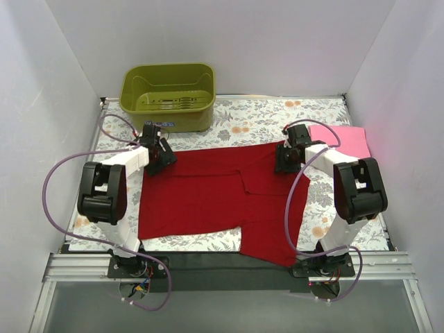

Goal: Fold and stack the t-shirts
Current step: Fold the tshirt

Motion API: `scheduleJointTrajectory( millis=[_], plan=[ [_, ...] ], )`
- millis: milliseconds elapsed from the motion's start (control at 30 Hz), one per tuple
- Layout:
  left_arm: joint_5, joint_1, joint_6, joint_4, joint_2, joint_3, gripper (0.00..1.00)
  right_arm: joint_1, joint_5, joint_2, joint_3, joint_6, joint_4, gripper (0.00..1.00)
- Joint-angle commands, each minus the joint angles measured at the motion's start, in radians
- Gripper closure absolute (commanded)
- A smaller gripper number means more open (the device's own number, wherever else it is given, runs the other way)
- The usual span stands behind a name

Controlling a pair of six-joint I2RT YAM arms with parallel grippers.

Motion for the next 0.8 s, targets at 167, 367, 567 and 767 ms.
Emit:
scheduleJointTrajectory(
  millis=[167,367,567,767],
  plan=[
    [-0.063,0.004,-0.007,-0.025,0.198,0.179,0.34,-0.050,0.100,0.180,0.160,-0.043,0.026,0.53],
    [-0.023,0.001,-0.017,-0.056,0.128,0.211,0.28,-0.056,0.043,0.104,0.212,-0.027,0.001,0.52],
    [-0.072,-0.010,-0.076,-0.211,-0.197,0.057,0.24,-0.058,0.054,-0.140,0.066,0.000,-0.046,0.50],
    [-0.144,-0.010,-0.171,-0.404,-0.425,-0.125,0.30,-0.081,0.072,-0.364,-0.151,0.035,-0.108,0.48]
  ],
)
